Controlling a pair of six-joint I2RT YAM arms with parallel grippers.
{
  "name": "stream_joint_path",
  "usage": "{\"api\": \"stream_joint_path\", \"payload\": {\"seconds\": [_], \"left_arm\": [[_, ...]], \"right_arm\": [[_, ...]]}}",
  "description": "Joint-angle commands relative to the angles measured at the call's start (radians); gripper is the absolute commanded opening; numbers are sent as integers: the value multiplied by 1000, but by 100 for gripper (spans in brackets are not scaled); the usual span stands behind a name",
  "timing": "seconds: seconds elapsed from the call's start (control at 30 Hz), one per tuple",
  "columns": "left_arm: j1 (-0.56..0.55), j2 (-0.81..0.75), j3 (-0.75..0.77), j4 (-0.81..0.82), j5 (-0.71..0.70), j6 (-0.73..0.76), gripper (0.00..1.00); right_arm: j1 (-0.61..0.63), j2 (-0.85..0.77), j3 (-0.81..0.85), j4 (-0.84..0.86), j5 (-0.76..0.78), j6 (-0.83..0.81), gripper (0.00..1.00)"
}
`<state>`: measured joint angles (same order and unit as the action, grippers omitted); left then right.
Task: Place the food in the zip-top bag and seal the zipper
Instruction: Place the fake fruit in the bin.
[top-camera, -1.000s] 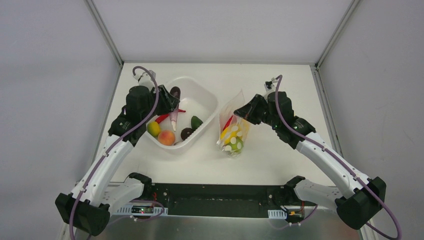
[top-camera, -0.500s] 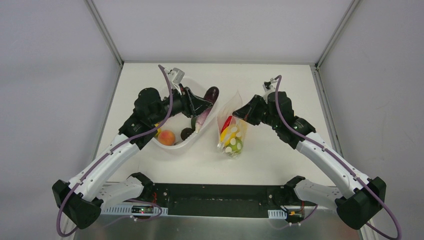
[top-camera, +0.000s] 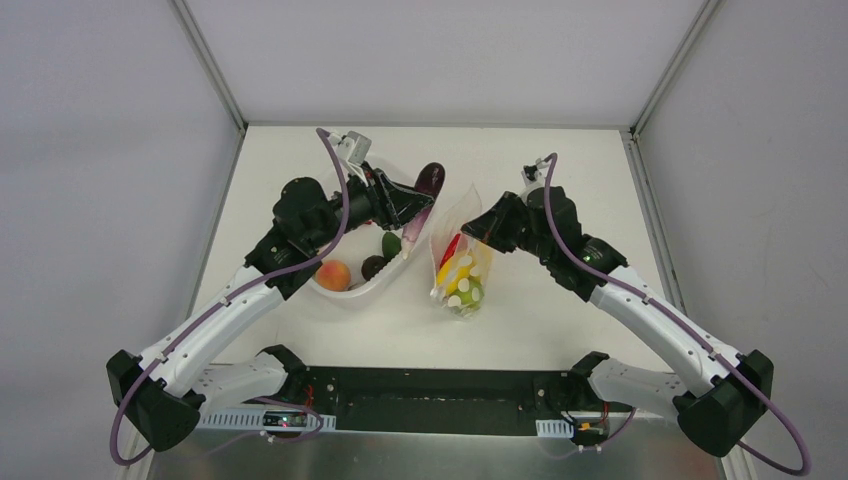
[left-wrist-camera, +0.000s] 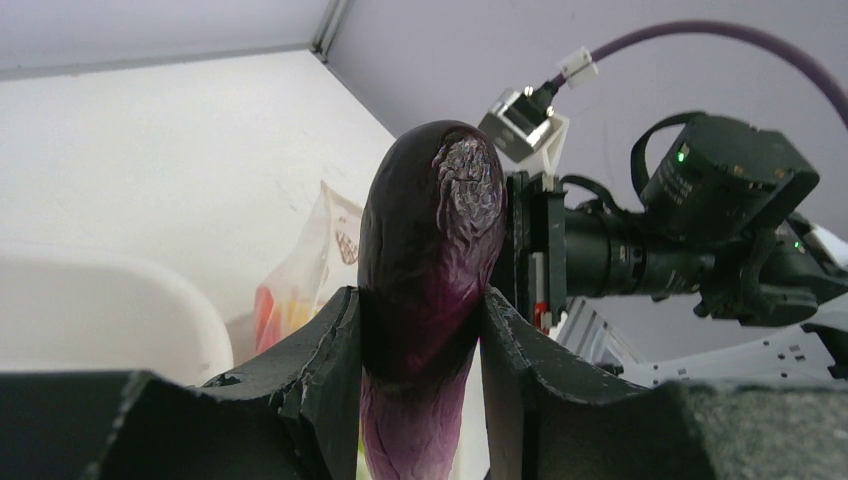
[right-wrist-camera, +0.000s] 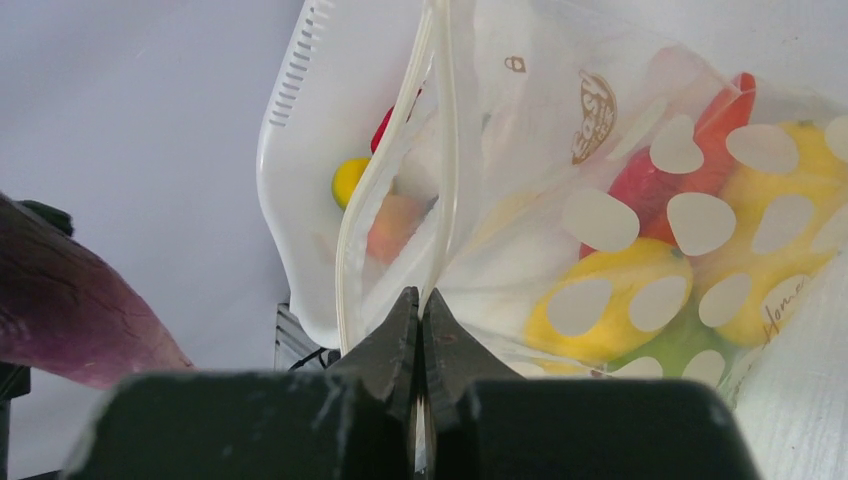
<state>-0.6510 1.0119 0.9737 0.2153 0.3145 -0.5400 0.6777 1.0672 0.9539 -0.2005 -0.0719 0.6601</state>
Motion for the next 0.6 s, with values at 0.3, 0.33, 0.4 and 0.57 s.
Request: {"api": "stream_joint_path", "payload": {"seconds": [0.3,0.33,0.4,0.57], "left_arm": [[-187,103,-46,414,-359,43,2],[-197,122,-52,435,-371,47,2],[-209,169,-78,504,-383,54,3],[-227,248,-128,623,-417,93,3]], "right_arm": [[28,-44,6,97,116,28,0],[28,-49,2,104,110,30,0],[28,-59,-6,120,96,32,0],[28,-82,-10,130,80,39,0]]}}
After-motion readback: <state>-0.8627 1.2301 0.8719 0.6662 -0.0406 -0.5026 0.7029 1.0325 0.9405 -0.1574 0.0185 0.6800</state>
